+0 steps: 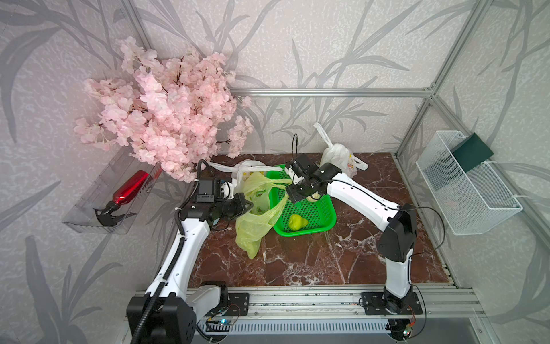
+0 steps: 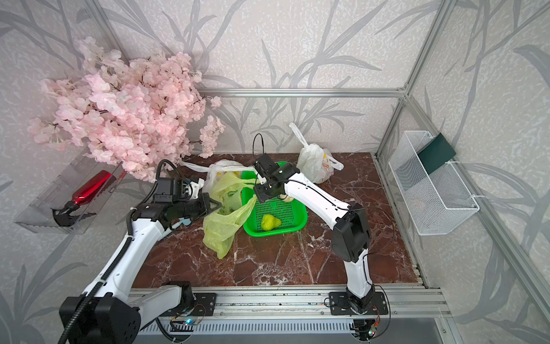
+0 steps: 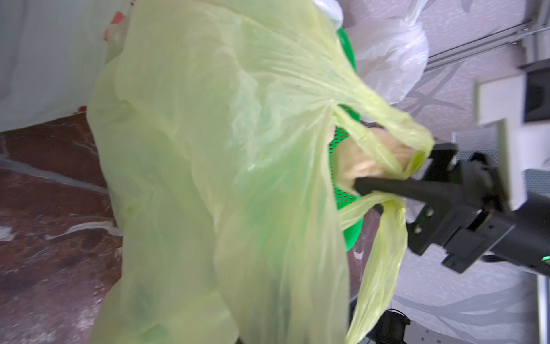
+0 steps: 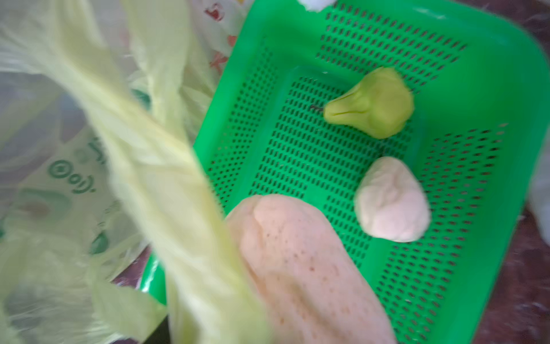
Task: Place the pears into plastic bags & tie knots
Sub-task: Place the pear in the plastic bag.
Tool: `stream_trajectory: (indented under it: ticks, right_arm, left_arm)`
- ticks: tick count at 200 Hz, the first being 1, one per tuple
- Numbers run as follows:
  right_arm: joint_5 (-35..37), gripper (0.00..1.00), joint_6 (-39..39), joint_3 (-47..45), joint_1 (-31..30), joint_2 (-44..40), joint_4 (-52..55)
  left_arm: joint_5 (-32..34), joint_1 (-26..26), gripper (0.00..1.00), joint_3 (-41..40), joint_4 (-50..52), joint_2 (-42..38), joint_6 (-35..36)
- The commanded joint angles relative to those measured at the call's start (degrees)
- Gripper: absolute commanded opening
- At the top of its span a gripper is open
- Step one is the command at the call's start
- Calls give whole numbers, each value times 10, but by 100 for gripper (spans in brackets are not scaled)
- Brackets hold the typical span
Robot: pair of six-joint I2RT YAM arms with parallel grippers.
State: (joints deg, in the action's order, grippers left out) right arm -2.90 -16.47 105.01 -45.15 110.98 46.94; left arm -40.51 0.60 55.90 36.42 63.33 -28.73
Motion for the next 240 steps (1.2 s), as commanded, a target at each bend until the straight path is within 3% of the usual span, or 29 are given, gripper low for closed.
stream_trajectory:
  ticks: [1, 42, 73, 116, 151, 172, 226, 240]
  right_arm:
    - [-102, 31, -107, -74, -10, -29, -147]
    - [-256, 27, -265, -132, -11, -38, -332]
    - [-279, 26, -397, -166, -5, -24, -473]
    - [-298, 24, -524, -128, -8, 58, -581]
    - [-309, 26, -441, -56, -35, 109, -459]
    - [-261, 28, -365, -54, -30, 114, -362]
    - [-181, 58, -171, 132, -47, 152, -99]
    - [-205, 67, -159, 170, -56, 165, -76]
  left_arm:
    - [-74, -3, 0, -10, -61, -25, -51]
    - [-108, -1, 0, -43, -113, -35, -91]
    - [-122, 10, 0, -72, -167, -45, -121]
    - [-120, 39, 0, -90, -209, -45, -126]
    - [-97, 39, 0, -92, -199, -41, -89]
    - [-73, 37, 0, -94, -177, -48, -58]
    - [-12, 27, 0, -153, -175, -97, -46]
    - [-10, 26, 0, -166, -184, -104, -51]
